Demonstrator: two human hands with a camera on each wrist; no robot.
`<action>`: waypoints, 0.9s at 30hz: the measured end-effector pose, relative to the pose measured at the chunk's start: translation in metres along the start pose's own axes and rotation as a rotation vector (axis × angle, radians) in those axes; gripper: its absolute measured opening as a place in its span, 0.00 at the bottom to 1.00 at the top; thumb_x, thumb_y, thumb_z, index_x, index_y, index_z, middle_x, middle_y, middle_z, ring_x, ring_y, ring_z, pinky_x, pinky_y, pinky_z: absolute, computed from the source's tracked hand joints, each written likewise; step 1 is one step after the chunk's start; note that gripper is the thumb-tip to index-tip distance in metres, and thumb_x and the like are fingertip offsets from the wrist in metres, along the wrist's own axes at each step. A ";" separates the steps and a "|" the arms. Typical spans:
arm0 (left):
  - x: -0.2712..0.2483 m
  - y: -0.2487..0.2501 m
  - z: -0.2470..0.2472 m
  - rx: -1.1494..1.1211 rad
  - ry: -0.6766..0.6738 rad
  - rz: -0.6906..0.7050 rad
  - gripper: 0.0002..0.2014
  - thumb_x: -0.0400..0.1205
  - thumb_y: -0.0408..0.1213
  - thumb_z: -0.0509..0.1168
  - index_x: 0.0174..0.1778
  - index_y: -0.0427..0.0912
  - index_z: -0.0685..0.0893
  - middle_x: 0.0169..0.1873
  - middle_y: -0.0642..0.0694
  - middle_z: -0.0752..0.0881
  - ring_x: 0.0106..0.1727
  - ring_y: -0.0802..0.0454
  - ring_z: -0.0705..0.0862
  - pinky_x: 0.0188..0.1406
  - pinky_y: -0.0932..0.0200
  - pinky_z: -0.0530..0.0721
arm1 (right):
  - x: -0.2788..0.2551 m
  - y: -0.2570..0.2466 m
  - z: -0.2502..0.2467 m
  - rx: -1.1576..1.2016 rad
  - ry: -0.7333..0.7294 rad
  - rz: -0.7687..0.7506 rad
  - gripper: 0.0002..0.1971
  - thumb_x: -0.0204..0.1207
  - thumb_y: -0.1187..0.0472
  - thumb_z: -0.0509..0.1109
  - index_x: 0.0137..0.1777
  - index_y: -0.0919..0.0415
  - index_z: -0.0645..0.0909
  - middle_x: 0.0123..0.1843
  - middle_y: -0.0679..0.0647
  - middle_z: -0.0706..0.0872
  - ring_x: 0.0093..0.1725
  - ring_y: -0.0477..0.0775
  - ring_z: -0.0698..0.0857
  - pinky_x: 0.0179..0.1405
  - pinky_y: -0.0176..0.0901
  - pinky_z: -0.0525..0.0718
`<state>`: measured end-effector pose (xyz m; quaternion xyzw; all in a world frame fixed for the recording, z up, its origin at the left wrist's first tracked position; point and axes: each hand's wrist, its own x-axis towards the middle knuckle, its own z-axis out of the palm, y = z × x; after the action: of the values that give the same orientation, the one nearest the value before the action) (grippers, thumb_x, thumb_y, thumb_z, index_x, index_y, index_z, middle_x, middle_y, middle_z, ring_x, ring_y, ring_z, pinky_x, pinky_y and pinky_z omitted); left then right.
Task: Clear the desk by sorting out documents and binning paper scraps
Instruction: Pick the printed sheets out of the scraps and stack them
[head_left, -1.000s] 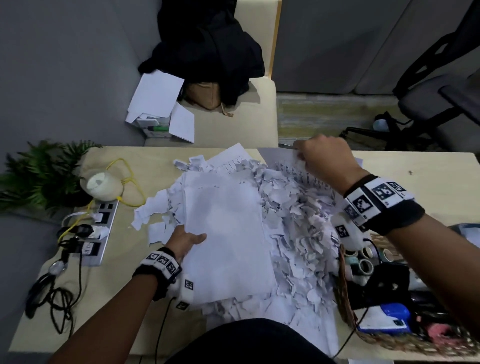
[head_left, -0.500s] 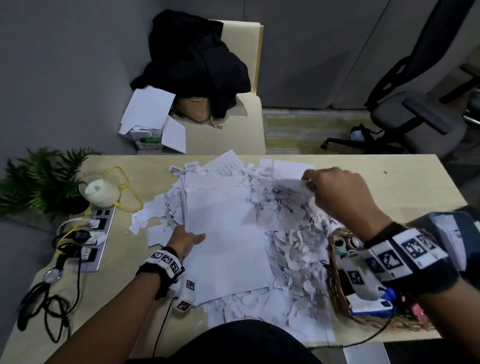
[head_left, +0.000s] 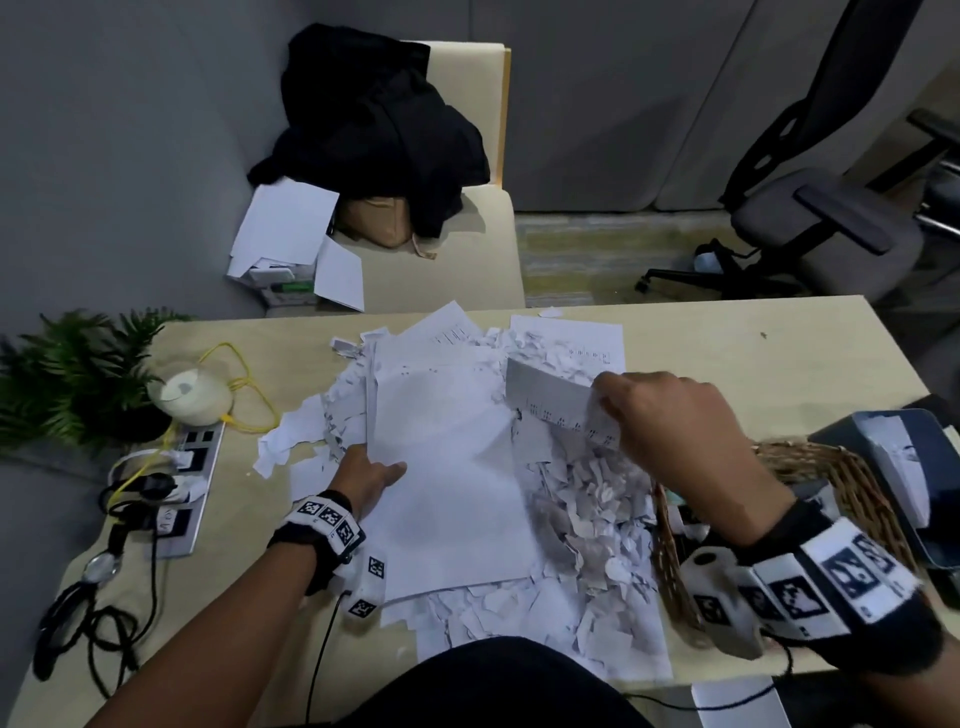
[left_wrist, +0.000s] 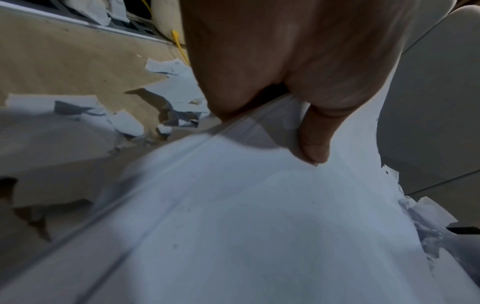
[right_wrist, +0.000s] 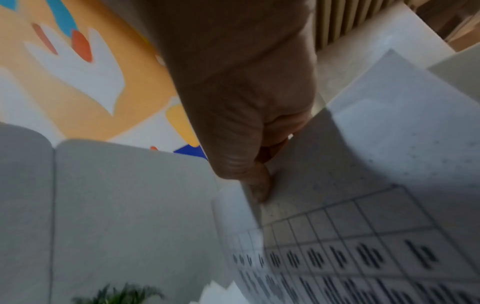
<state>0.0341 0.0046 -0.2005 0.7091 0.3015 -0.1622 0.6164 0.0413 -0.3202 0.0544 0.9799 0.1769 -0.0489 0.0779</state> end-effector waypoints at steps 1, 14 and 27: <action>0.004 -0.006 -0.002 -0.005 -0.014 0.009 0.38 0.67 0.39 0.80 0.72 0.37 0.74 0.63 0.41 0.84 0.62 0.40 0.83 0.67 0.38 0.80 | 0.000 -0.001 -0.014 0.004 -0.020 -0.016 0.10 0.73 0.67 0.67 0.48 0.52 0.75 0.32 0.48 0.77 0.32 0.60 0.83 0.26 0.44 0.79; -0.014 0.005 -0.005 -0.171 -0.103 -0.036 0.21 0.74 0.25 0.74 0.64 0.33 0.83 0.55 0.40 0.89 0.57 0.41 0.88 0.65 0.37 0.81 | 0.094 -0.018 -0.075 0.437 -0.152 -0.401 0.14 0.80 0.58 0.70 0.65 0.51 0.79 0.38 0.47 0.84 0.39 0.50 0.82 0.42 0.52 0.80; -0.016 0.001 -0.009 -0.138 -0.148 -0.018 0.47 0.56 0.58 0.85 0.70 0.46 0.78 0.63 0.51 0.86 0.68 0.51 0.81 0.75 0.40 0.72 | 0.191 -0.110 0.129 0.478 -0.106 -0.239 0.12 0.82 0.60 0.66 0.65 0.56 0.80 0.56 0.56 0.89 0.54 0.60 0.87 0.40 0.43 0.77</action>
<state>0.0210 0.0095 -0.1881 0.6482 0.2720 -0.1984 0.6830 0.1722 -0.1757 -0.1104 0.9387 0.2705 -0.1493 -0.1527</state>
